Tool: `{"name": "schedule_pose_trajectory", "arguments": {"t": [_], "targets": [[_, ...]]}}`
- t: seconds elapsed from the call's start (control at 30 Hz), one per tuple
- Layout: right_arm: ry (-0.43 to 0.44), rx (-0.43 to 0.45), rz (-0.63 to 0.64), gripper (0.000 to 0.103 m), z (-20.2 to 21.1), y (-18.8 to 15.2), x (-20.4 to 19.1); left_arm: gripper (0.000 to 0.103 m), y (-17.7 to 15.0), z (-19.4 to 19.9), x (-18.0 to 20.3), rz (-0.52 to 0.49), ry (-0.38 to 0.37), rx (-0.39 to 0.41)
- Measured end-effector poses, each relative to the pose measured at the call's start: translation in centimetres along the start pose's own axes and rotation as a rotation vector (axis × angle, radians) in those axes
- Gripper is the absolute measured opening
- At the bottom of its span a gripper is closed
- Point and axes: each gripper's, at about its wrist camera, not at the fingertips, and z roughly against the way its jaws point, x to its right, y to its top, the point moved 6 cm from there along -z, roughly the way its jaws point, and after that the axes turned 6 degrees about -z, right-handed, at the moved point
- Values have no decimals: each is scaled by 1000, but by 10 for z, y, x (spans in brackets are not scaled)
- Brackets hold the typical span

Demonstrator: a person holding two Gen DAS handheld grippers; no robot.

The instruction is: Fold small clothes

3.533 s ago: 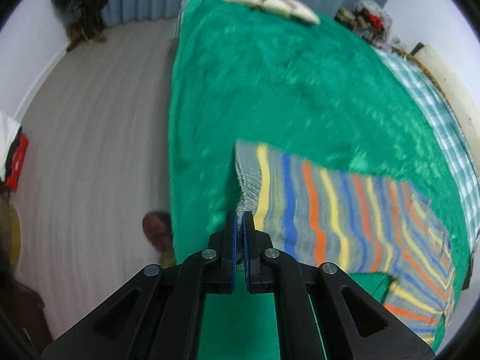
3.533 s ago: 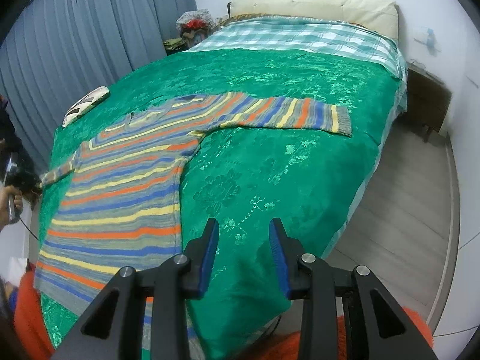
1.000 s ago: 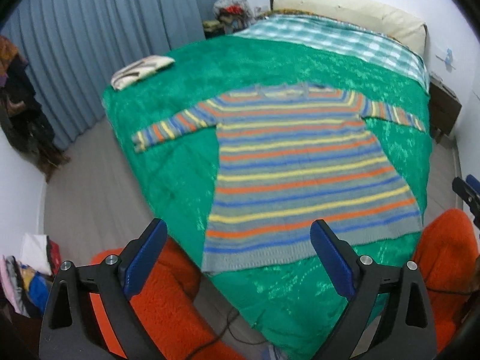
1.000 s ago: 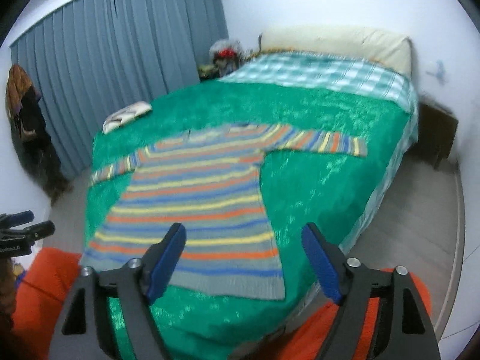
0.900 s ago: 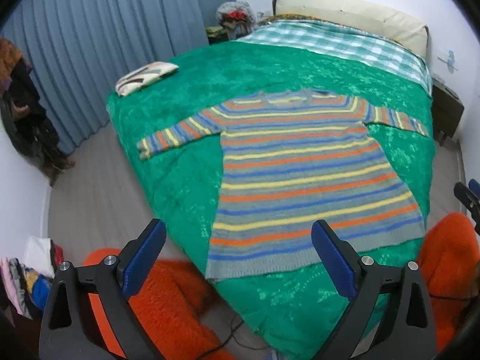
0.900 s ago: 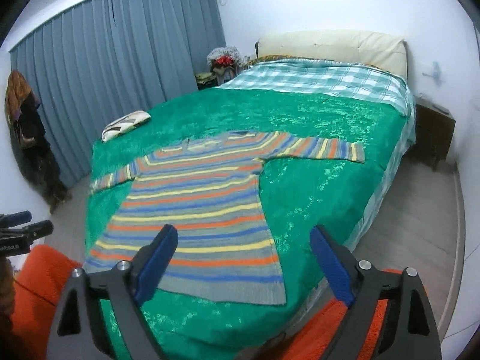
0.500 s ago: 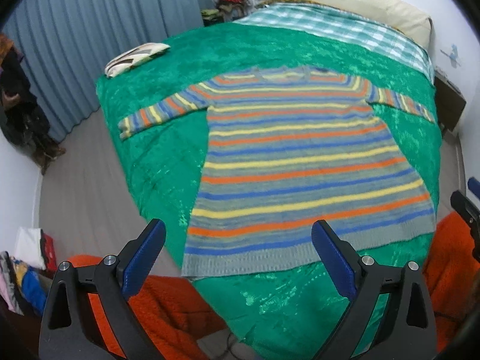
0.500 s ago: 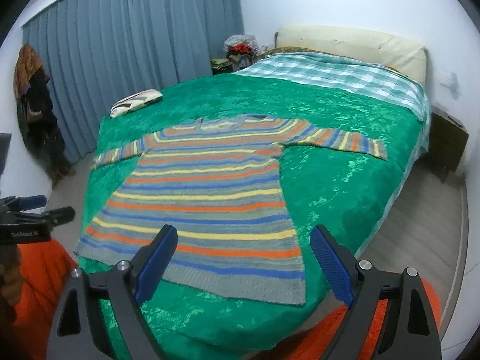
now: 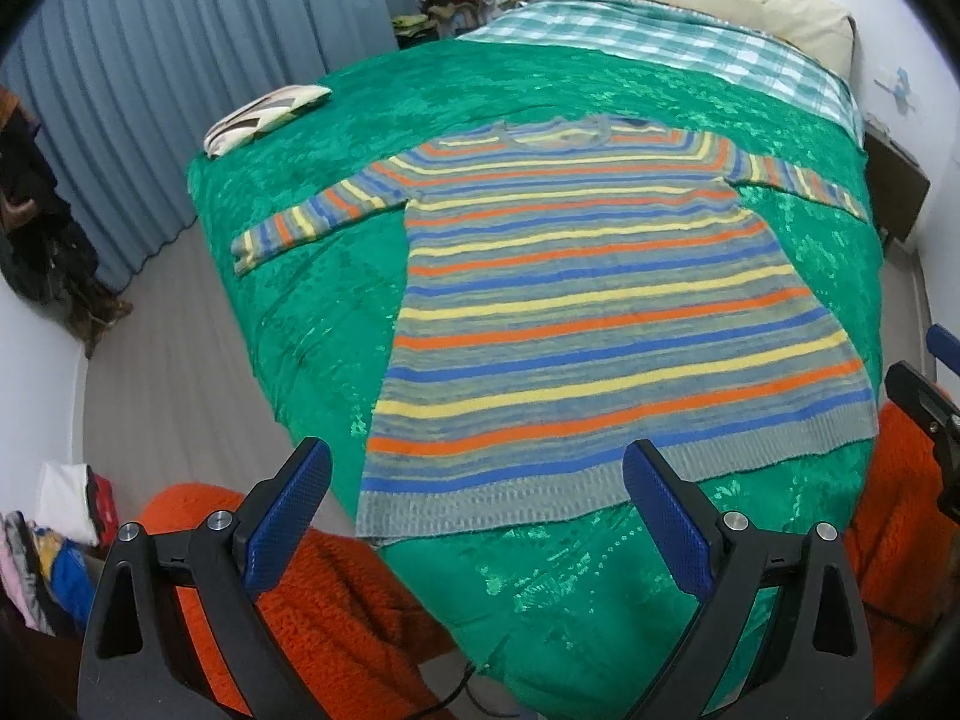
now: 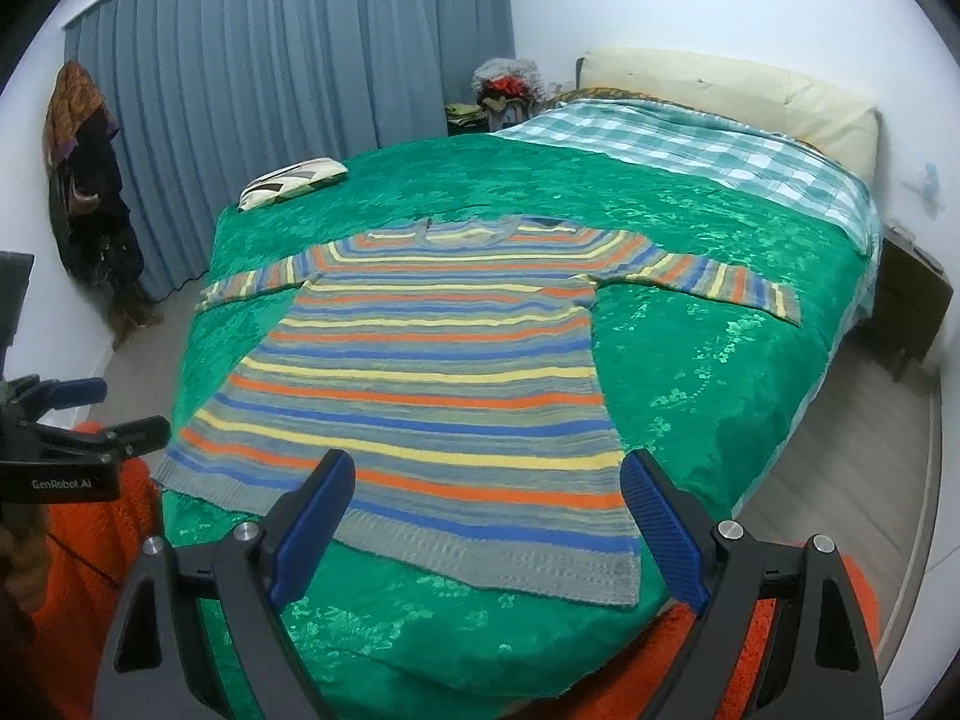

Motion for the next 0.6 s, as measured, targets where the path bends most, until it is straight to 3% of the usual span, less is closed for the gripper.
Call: {"name": "schedule_pose_trajectory", "arguments": {"t": [0.6], "targets": [[4, 8, 16, 89, 6, 0, -1, 98, 1, 6, 6, -43, 31, 6]]}}
